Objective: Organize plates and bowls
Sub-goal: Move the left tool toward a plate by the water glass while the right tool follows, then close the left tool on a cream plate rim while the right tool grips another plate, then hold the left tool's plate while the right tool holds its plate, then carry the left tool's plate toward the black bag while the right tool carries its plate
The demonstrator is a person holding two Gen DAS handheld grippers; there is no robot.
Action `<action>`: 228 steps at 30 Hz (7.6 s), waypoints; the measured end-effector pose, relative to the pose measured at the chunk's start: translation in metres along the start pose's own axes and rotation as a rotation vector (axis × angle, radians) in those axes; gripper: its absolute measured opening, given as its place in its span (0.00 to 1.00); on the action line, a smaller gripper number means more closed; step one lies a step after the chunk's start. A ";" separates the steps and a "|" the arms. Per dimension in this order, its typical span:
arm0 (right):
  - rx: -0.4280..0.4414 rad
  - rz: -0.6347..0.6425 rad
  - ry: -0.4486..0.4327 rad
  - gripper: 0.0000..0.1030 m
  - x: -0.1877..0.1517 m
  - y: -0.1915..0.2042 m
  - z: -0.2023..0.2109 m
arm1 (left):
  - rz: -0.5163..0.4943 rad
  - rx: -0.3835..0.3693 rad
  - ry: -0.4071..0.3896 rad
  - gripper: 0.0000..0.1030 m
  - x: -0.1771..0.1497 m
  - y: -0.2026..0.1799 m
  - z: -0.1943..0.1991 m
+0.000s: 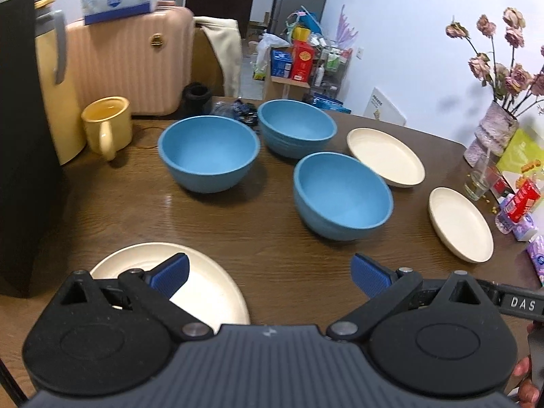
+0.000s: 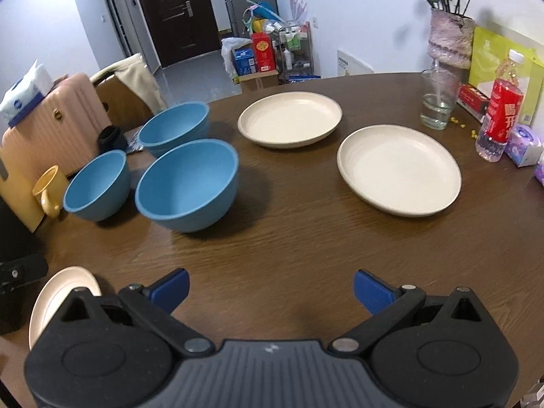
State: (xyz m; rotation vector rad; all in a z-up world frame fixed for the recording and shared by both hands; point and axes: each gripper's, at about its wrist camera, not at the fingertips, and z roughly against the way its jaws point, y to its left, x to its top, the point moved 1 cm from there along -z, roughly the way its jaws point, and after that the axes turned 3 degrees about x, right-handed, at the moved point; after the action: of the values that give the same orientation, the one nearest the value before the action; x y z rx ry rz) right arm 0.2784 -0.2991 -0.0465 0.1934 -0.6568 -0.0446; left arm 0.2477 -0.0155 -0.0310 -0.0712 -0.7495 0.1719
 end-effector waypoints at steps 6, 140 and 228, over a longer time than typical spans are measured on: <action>-0.014 -0.034 -0.024 1.00 0.022 -0.032 -0.004 | -0.019 -0.032 -0.007 1.00 0.015 -0.038 -0.011; 0.035 -0.361 0.138 0.08 0.121 -0.315 -0.172 | -0.112 -0.084 0.431 0.21 0.064 -0.327 -0.285; 0.063 -0.175 -0.038 0.07 0.020 -0.146 0.007 | -0.155 -0.094 0.211 0.21 0.011 -0.177 -0.065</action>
State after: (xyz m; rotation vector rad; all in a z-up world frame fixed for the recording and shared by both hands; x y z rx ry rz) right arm 0.2928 -0.4452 -0.0577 0.3107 -0.6781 -0.1963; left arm 0.3231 -0.1876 -0.0485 -0.1186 -0.5493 -0.0194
